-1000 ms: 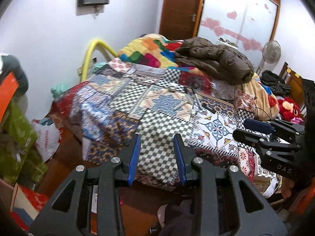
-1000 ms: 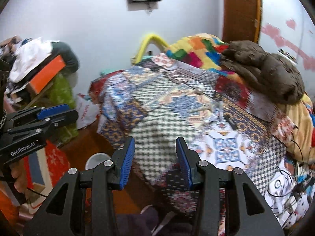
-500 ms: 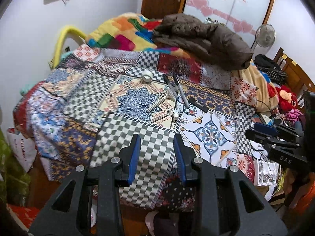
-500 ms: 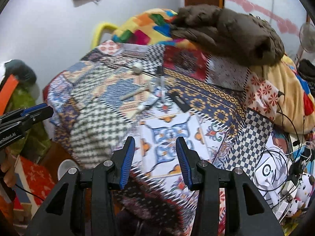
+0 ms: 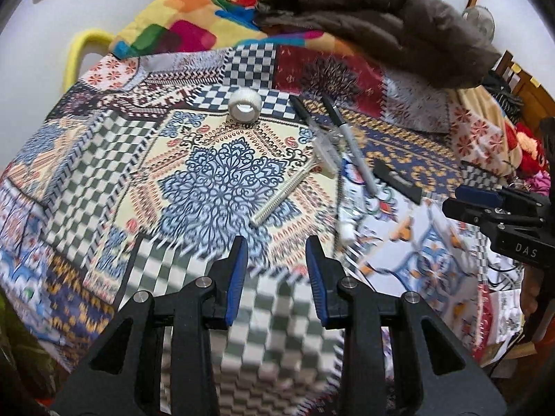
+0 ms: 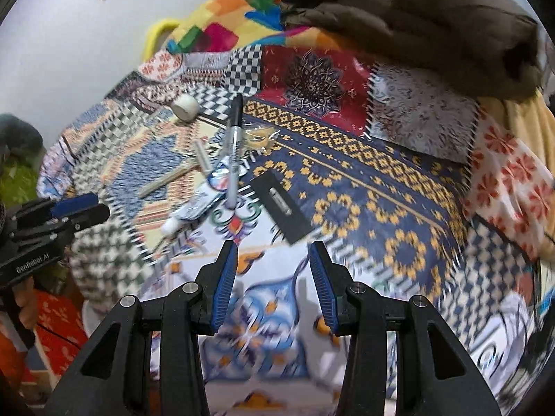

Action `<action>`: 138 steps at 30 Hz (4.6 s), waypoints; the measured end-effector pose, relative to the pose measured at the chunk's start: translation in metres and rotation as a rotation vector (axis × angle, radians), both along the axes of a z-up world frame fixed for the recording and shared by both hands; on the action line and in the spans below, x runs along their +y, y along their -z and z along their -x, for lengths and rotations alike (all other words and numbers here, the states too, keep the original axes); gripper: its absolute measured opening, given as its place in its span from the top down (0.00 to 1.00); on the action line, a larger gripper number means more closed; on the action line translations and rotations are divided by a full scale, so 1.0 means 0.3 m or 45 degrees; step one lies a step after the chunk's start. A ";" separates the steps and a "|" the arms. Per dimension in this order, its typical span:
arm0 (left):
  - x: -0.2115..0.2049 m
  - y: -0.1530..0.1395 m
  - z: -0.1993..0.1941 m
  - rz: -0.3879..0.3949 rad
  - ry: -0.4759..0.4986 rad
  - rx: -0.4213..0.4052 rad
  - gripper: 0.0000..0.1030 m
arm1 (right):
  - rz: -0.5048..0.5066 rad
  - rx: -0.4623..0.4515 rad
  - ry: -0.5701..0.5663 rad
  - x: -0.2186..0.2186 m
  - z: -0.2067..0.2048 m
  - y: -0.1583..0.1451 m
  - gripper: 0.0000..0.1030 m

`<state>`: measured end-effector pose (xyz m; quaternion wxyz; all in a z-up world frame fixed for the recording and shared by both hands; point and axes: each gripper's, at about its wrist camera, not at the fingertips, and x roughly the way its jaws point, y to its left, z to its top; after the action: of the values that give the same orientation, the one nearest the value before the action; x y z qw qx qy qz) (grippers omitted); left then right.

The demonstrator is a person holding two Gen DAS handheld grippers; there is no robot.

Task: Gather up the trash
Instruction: 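Move both tools back toward the items on the quilt, then grasp the black card with the right tool while the left tool grasps the razor, then carry the black card and razor over the white bin with both tools, then open both tools to drop the card and razor into the bin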

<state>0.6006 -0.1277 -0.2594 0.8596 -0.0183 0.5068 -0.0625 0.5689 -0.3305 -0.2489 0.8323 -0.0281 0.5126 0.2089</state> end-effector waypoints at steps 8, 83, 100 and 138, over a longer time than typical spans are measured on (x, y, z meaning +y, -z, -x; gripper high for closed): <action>-0.019 0.079 -0.122 0.000 0.098 -0.005 0.68 | 0.095 -0.026 -0.090 0.063 -0.103 0.099 0.62; 0.207 -0.761 0.882 -0.007 -0.153 -0.433 0.93 | -0.152 -0.437 -0.183 0.306 0.721 -0.688 0.77; 0.609 -0.605 1.334 -0.067 -0.468 -0.338 0.93 | -0.191 -0.289 -0.479 0.751 1.010 -0.564 0.77; 1.106 0.224 1.319 0.317 -0.806 0.319 0.91 | 0.018 0.319 -0.727 1.364 1.002 0.069 0.76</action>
<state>0.2050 0.2040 -0.3265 0.7587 -0.2863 0.5661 0.1483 0.2684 0.0788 -0.2695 0.6701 -0.1509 0.5840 0.4327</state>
